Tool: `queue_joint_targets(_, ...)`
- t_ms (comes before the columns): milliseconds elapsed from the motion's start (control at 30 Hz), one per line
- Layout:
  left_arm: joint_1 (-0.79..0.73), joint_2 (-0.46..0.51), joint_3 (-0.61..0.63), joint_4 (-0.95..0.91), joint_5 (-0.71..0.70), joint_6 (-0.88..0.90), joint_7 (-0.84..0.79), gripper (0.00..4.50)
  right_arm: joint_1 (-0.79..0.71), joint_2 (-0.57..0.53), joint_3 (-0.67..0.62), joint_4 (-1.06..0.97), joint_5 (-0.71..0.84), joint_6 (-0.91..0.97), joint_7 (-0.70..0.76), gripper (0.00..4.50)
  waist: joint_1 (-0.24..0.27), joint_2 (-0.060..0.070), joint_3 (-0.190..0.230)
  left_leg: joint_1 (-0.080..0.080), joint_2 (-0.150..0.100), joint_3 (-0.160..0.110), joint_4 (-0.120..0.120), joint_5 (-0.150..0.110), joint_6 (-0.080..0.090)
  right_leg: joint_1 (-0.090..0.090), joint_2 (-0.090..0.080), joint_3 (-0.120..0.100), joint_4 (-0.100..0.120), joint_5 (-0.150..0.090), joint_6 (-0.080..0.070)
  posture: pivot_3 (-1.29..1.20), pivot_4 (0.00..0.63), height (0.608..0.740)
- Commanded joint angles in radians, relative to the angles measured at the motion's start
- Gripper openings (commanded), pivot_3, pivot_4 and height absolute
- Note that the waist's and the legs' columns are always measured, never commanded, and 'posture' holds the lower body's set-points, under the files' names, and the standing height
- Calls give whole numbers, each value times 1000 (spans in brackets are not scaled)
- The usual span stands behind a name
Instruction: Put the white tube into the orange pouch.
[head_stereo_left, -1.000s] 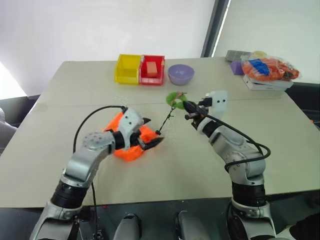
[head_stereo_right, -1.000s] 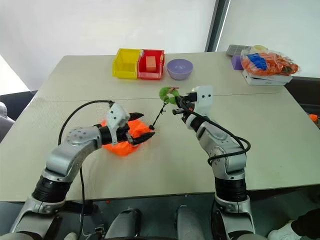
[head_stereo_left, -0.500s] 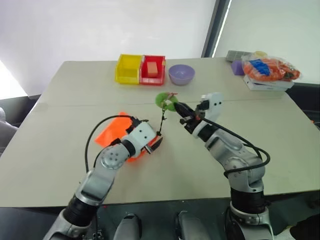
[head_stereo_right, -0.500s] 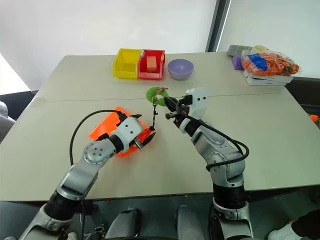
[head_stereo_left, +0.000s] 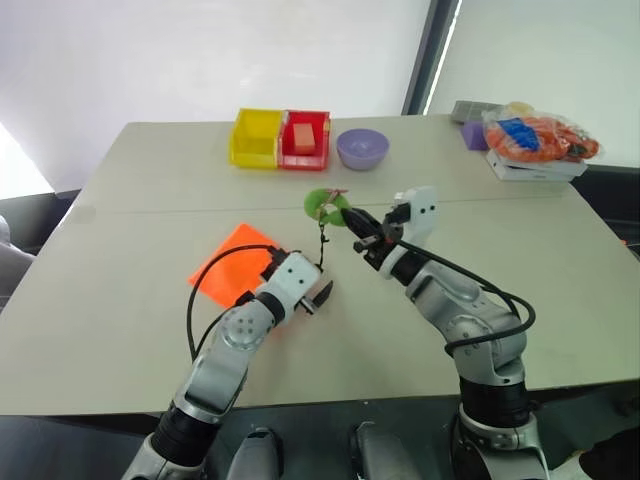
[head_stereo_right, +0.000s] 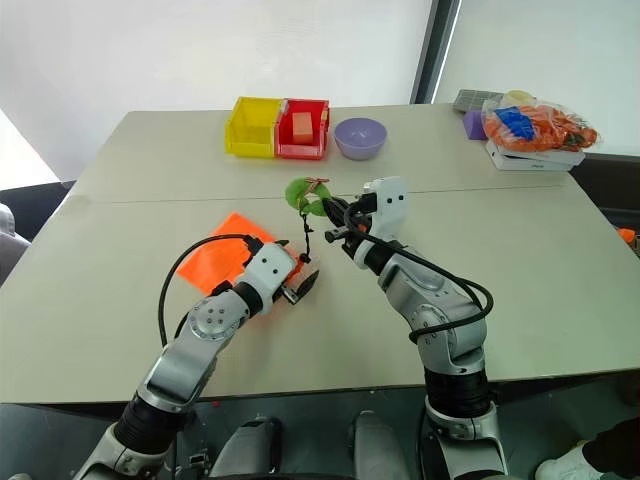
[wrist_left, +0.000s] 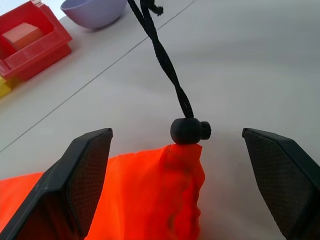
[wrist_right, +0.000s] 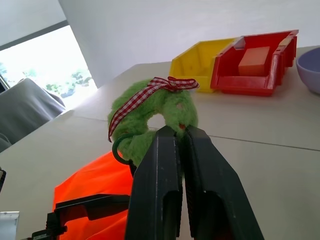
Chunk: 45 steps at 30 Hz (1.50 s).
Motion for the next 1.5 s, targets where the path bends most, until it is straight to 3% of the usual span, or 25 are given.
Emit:
queue_joint_targets(33, -16, -1, -12, -9, 17, -23, -3, 3093, -13, 2, 1, -62, 6, -23, 5, 0, 0, 0, 0, 0, 0, 0, 0, 0, 0, 0, 0, 0, 0, 0, 0, 0, 150, 740)
queue_joint_targets(100, -26, 1, -19, 2, 33, -28, 3, 2084, -15, 2, 4, -66, 9, -23, 7, 0, 0, 0, 0, 0, 0, 0, 0, 0, 0, 0, 0, 0, 0, 0, 0, 0, 150, 740)
queue_joint_targets(500, -54, -11, -39, 60, 89, -88, 25, 2084, -17, 5, 12, -70, 11, -26, 16, 0, 0, 0, 0, 0, 0, 0, 0, 0, 0, 0, 0, 0, -1, 1, -1, 0, 150, 740)
queue_joint_targets(800, -31, -74, 33, 34, -43, -42, -29, 2084, -19, 2, 16, -72, 10, -26, 20, 0, 0, 0, 0, 0, 0, 0, 0, 0, 0, 0, 0, 0, -1, 0, -1, 0, 150, 740)
queue_joint_targets(1500, -40, -69, 37, 39, -33, -29, 1, 2084, -18, -1, 24, -72, 8, -24, 33, 0, 0, 0, 0, 0, 0, 0, 0, 0, 0, 0, 0, 0, -1, 1, -1, 0, 150, 740)
